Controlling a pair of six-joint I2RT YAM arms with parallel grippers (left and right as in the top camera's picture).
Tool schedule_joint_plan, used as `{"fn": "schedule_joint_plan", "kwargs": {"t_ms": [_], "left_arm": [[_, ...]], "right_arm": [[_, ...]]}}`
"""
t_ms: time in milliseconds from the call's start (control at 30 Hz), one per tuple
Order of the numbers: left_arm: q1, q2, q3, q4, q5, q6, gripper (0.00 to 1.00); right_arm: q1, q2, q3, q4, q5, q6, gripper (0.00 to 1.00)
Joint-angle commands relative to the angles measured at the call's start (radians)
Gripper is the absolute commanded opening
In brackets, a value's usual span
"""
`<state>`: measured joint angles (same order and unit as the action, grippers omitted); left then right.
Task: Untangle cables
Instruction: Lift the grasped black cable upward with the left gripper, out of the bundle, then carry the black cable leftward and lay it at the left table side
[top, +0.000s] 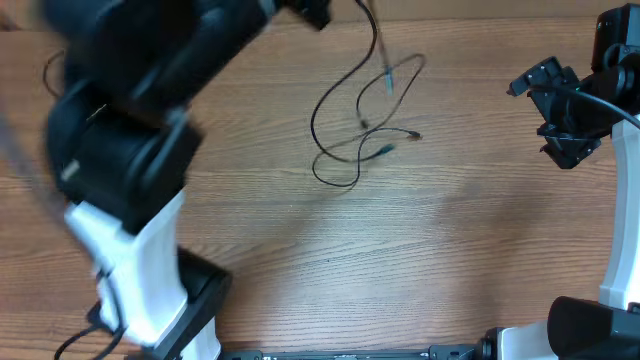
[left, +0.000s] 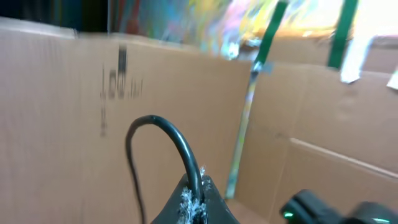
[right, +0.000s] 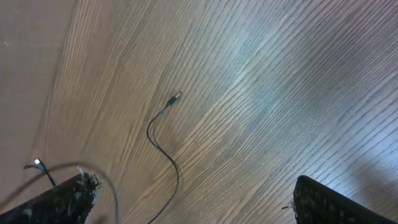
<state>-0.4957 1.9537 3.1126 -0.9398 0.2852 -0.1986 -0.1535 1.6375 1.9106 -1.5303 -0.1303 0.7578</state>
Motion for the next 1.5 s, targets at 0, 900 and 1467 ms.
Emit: {"fn": "schedule_joint_plan", "kwargs": {"t_ms": [0,900,1467], "left_arm": [[0.002,-0.049,0.021,-0.14,0.017,0.026,0.04],[0.015,0.153,-0.037,-0.422,-0.834,0.172,0.04],[0.02,0.152,-0.04,-0.473,-0.208,0.33,0.04]], "right_arm": [[0.002,-0.004,0.007,0.003,0.01,-0.007,1.0],[0.002,-0.004,0.007,0.003,0.01,-0.007,1.0],[0.002,-0.004,0.007,0.003,0.01,-0.007,1.0]]}}
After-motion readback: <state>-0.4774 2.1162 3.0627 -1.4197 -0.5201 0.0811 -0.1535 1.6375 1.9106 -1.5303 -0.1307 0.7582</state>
